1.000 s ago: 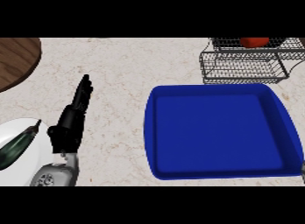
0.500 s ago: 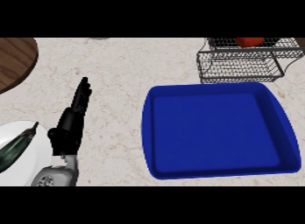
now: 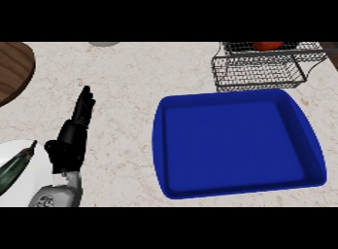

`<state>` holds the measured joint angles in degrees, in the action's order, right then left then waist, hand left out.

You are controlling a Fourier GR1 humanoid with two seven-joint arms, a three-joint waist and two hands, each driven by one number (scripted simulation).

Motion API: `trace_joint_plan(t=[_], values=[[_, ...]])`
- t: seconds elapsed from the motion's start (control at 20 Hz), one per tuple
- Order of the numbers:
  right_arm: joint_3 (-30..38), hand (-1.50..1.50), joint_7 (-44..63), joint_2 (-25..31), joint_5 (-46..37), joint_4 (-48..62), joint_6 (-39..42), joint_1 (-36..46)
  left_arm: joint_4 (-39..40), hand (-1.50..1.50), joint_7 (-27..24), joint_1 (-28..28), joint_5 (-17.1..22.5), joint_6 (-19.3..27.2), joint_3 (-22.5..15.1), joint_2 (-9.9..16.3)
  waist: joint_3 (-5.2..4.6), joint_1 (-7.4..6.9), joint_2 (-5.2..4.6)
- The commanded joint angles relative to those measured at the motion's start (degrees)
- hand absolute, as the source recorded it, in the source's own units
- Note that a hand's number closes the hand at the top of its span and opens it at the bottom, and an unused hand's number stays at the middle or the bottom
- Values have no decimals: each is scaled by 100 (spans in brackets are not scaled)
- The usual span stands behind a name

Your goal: Pick the bell pepper from the tray and place it in the tiered basket

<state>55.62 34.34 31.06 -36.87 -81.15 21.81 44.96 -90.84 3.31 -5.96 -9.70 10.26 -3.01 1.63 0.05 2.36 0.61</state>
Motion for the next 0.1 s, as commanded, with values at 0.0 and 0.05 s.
trace_joint_plan(t=[0.0,0.05], values=[[967,-150,-197,316,1044,-429,913,-846,-223,0,76,66,42,-144,24,154,2,-16,5],[1194,-150,-330,378,1218,-595,1128,-1165,-21,0,23,-49,29,-81,-6,37,1,42,1]])
